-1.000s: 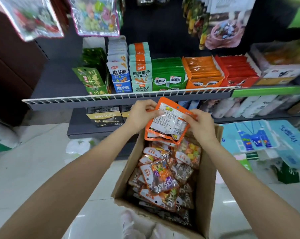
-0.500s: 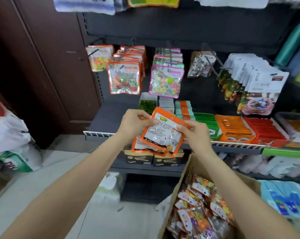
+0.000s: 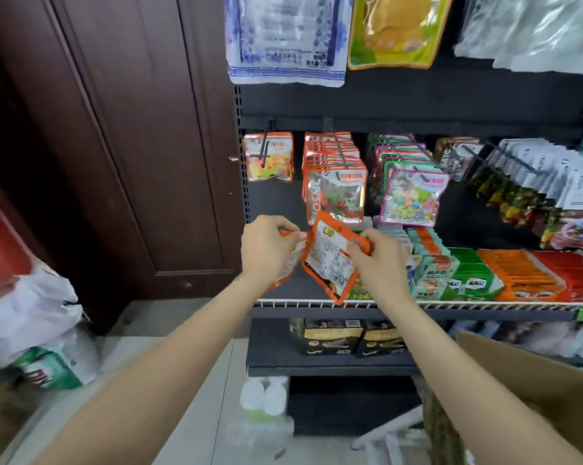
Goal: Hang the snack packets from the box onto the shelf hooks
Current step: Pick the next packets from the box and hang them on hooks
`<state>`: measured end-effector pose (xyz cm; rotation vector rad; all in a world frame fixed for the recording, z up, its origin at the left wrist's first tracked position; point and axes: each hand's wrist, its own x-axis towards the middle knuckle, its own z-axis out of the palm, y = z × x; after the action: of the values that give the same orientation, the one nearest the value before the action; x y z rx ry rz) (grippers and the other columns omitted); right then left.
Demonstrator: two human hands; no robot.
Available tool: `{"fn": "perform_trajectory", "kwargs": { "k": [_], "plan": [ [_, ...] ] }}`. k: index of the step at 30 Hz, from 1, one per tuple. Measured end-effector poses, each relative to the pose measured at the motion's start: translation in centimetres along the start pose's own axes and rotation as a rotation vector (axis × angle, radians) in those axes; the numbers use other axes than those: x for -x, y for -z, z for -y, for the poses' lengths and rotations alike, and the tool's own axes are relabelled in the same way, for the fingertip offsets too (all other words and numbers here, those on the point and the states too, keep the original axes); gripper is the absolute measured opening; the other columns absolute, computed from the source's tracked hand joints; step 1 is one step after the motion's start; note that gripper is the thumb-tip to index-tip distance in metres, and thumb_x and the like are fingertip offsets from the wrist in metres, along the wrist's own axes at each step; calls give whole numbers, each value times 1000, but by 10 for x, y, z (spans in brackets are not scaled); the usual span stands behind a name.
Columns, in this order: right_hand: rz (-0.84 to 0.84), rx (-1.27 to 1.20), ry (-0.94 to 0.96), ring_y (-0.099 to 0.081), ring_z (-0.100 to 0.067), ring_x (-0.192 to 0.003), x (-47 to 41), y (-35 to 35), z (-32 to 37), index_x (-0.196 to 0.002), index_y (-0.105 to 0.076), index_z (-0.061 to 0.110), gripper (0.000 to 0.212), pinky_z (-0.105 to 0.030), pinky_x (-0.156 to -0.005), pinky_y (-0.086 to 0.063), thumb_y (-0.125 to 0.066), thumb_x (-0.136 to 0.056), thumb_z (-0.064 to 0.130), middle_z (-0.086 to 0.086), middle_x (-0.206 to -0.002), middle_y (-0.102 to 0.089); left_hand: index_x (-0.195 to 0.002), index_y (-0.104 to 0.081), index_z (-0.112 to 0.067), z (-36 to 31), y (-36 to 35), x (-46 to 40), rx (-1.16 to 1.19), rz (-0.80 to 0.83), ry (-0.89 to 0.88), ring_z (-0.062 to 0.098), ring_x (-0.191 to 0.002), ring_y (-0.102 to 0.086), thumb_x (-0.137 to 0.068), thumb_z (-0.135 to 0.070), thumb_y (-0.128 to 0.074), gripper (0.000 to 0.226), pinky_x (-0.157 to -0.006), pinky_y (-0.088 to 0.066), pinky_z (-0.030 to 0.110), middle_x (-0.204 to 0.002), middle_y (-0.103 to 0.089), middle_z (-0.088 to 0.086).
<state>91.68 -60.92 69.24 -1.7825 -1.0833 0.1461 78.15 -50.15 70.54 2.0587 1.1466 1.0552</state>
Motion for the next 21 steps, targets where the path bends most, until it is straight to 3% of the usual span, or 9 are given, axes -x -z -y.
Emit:
{"fn": "perform_trajectory", "kwargs": {
  "k": [4, 7, 9, 12, 14, 17, 19, 21],
  "plan": [
    [57, -20, 105, -37, -3, -47, 5, -34, 31, -60, -33, 24, 39, -19, -47, -26, -53, -92, 13, 8, -52, -34, -79, -77, -13, 0, 8, -4, 194, 3, 38, 2, -66, -60, -77, -22, -77, 9, -61, -42, 8, -75, -71, 0],
    [121, -49, 133, -47, 1, -53, 5, -49, 41, -70, -48, 19, 23, -15, -51, -31, -58, -91, 19, 7, -56, -46, -76, -76, -17, 7, 16, -10, 371, 38, 123, 8, -70, -65, -76, -17, -77, 1, -74, -53, 25, -75, -72, 1],
    [169, -117, 100, -56, -3, -63, 5, -56, 45, -82, -53, 16, 16, -21, -60, -40, -62, -88, 28, 5, -67, -60, -74, -76, -21, 13, 22, -15, 467, 74, 188, 18, -79, -69, -77, -15, -76, 7, -78, -57, 37, -76, -73, 1],
    [224, -185, 74, -65, -8, -83, 5, -64, 50, -89, -50, 20, 24, -30, -73, -49, -66, -84, 37, 6, -92, -69, -73, -75, -19, 13, 30, -19, 593, 119, 247, 23, -78, -69, -84, -15, -69, 13, -71, -59, 36, -76, -73, 4],
    [243, -201, 86, -65, -8, -88, 2, -66, 54, -91, -47, 23, 26, -30, -76, -51, -69, -82, 34, 4, -99, -69, -68, -75, -19, 11, 35, -22, 648, 137, 265, 25, -74, -68, -86, -19, -68, 19, -71, -59, 37, -72, -72, 5],
    [286, -218, 92, -64, -9, -93, -1, -72, 59, -90, -45, 24, 29, -29, -79, -49, -72, -79, 30, 4, -104, -68, -68, -77, -23, 11, 39, -30, 632, 131, 272, 33, -85, -69, -79, -25, -75, 11, -80, -57, 47, -77, -74, 6],
    [325, -211, 106, -63, -10, -93, -4, -75, 62, -92, -47, 23, 24, -30, -80, -48, -69, -82, 23, 4, -102, -67, -79, -78, -19, 12, 45, -34, 598, 131, 276, 28, -88, -70, -77, -20, -76, 3, -81, -57, 44, -85, -74, 7],
    [390, -249, 112, -61, -3, -94, -9, -73, 63, -97, -53, 20, 15, -27, -81, -48, -60, -86, 11, 9, -106, -64, -86, -76, -16, 15, 50, -38, 562, 114, 271, 23, -87, -69, -80, -9, -72, 9, -75, -59, 37, -88, -73, 7]
  ]
}}
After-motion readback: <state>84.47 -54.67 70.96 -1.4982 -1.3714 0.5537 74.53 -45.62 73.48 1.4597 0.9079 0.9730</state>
